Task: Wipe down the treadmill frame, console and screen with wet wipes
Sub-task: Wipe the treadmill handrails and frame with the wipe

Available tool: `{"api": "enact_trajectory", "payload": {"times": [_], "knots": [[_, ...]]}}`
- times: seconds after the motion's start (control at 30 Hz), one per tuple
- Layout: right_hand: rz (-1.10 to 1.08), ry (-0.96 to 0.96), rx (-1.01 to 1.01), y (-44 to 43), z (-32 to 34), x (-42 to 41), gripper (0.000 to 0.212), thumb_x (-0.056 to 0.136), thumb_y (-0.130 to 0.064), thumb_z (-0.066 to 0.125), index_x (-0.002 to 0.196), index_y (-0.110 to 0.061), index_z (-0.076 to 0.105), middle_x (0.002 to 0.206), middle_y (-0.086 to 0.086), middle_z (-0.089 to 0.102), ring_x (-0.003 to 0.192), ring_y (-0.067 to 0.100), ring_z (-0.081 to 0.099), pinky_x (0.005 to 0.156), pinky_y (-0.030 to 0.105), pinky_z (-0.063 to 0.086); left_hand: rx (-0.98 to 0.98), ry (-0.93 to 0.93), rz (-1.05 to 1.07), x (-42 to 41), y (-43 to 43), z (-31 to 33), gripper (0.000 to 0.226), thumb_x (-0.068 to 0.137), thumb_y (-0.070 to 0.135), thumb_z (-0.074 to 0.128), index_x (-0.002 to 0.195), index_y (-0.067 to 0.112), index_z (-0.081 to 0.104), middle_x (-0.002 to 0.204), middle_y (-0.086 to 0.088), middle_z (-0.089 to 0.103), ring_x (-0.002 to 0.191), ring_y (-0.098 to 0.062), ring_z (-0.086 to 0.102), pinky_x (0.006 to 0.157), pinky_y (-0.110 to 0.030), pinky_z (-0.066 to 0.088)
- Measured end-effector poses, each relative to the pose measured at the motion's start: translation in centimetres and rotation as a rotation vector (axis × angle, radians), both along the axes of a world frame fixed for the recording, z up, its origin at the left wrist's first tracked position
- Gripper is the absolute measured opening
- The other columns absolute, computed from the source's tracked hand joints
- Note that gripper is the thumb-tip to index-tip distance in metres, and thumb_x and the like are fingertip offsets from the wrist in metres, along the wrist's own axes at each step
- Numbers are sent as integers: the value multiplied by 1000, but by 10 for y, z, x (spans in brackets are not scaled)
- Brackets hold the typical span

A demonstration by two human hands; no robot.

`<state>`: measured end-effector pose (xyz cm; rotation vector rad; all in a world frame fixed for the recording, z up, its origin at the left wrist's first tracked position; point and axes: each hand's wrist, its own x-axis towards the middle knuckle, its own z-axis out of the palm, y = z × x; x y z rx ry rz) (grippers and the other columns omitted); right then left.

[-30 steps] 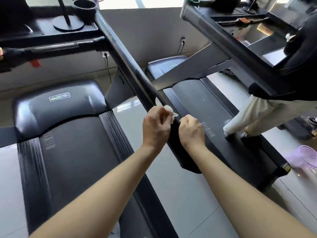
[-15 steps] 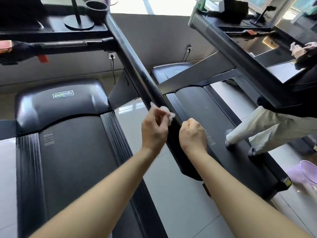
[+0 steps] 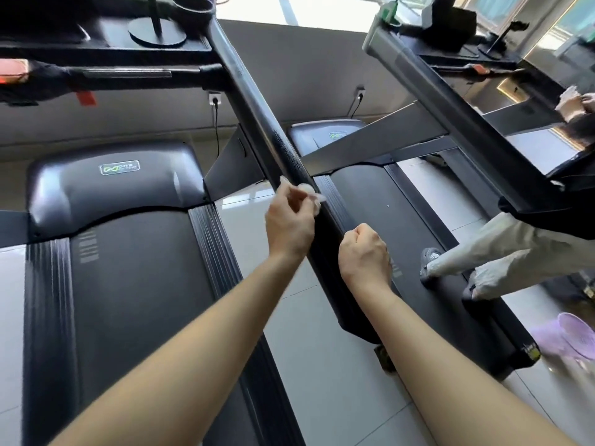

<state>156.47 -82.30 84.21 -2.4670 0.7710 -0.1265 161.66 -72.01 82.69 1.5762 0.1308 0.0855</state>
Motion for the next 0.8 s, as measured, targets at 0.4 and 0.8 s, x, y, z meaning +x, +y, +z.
{"api": "enact_trajectory", "payload": {"times": [0.4, 0.8], "knots": [[18, -14, -20, -1, -2, 0, 23, 100, -19, 35, 88, -11, 54, 92, 6, 61, 89, 32, 52, 76, 39, 36, 15, 22, 74, 55, 12, -9, 9, 90, 19, 73, 85, 16, 66, 82, 2, 73, 71, -10, 63, 81, -44, 58], [13, -5, -29, -1, 0, 1, 23, 100, -19, 37, 90, -10, 56, 93, 10, 61, 86, 32, 46, 74, 38, 33, -28, -129, -232, -10, 6, -23, 13, 95, 14, 69, 85, 15, 60, 83, 7, 71, 71, -14, 64, 74, -36, 54]]}}
